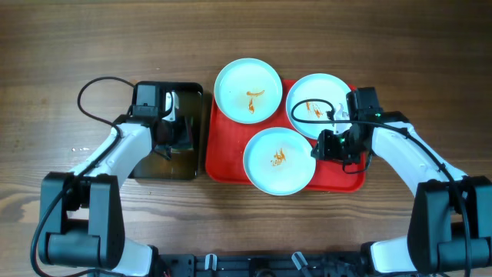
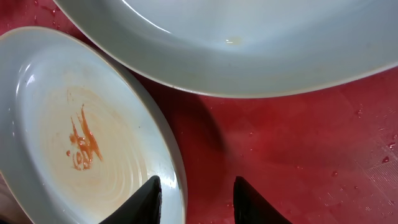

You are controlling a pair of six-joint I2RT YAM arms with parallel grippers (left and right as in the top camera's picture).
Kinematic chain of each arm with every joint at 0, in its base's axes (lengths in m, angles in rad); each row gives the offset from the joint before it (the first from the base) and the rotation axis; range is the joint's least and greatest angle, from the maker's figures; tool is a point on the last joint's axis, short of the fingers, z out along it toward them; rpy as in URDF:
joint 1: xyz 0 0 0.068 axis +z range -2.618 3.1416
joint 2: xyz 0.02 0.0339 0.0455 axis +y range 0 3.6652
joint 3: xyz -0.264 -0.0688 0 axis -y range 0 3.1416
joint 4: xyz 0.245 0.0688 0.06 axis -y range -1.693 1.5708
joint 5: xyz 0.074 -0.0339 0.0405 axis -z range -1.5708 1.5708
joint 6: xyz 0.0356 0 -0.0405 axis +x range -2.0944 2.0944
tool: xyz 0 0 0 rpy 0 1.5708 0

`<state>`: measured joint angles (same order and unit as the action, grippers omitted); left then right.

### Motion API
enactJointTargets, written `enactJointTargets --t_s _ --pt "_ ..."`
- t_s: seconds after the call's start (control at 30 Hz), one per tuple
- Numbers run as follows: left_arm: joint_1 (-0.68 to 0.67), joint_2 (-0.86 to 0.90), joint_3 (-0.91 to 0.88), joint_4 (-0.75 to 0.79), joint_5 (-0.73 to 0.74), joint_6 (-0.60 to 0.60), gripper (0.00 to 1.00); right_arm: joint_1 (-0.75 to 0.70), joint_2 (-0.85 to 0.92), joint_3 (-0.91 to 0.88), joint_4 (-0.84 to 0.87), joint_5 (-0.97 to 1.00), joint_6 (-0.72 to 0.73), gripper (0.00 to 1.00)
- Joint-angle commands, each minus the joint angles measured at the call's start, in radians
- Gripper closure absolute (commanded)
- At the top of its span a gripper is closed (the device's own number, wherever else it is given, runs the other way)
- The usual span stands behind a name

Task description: Clean dirty plates on tray and stack at the side

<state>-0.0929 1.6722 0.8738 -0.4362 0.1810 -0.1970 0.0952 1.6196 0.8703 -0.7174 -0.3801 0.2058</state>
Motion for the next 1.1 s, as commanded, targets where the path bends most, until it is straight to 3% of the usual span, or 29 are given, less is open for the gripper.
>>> enactJointTargets --t_s 0.0,0.13,0.3,0.37,0.53,1.07 --pt "-0.037 0.014 0.016 0.016 0.004 0.002 0.48 0.004 0.015 0.005 0.003 0.014 0.011 0.61" --pt "-0.073 0.016 0.014 0.022 -0.103 0.002 0.49 0.004 0.015 0.005 0.006 0.014 0.011 0.62" --pt "-0.080 0.038 0.014 0.022 -0.116 0.002 0.51 0.004 0.015 0.005 0.006 0.014 0.011 0.61" --pt "-0.080 0.055 0.014 0.023 -0.116 0.002 0.59 0.004 0.015 0.005 0.005 0.014 0.011 0.61" --pt "-0.080 0.071 0.014 0.026 -0.130 0.002 0.96 0.004 0.015 0.005 0.006 0.014 0.011 0.62" --pt "-0.079 -0.101 0.015 -0.064 -0.129 0.001 0.96 0.021 0.015 -0.001 0.010 0.015 0.005 0.63"
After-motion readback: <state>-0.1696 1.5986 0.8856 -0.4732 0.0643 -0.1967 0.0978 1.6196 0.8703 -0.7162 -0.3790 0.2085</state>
